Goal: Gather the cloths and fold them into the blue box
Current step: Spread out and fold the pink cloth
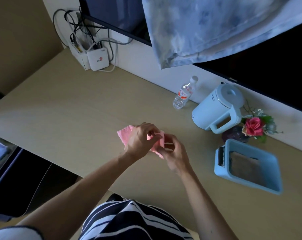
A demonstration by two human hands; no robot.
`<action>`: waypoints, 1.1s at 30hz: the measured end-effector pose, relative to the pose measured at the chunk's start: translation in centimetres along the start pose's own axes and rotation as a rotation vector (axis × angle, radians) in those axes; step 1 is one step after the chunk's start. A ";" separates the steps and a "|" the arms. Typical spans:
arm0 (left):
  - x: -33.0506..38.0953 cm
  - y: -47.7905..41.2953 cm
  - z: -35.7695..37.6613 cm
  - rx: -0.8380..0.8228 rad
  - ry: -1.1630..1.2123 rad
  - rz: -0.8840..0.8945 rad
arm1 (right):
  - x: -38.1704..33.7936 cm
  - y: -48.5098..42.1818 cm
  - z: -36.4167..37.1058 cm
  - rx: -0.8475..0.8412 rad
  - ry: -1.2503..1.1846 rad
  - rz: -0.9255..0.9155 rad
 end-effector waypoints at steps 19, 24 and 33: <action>3.0 -2.5 -1.9 -0.030 -0.206 0.086 | -8.3 0.6 -7.9 0.254 0.099 -0.237; 2.1 -3.7 -2.7 -0.069 -0.277 0.086 | -9.1 1.1 -10.5 0.307 0.109 -0.247; 1.2 -7.0 -5.4 -0.079 -0.234 0.183 | -6.8 1.0 -14.5 0.276 0.361 -0.128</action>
Point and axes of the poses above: each hand's wrist, its own y-axis away from the middle knuckle, its own z-axis out of the palm, x = y × z, the point moved 2 cm from there along -y, towards the middle knuckle, and after that the axes turned 7 degrees about -z, right-handed, at the moved point
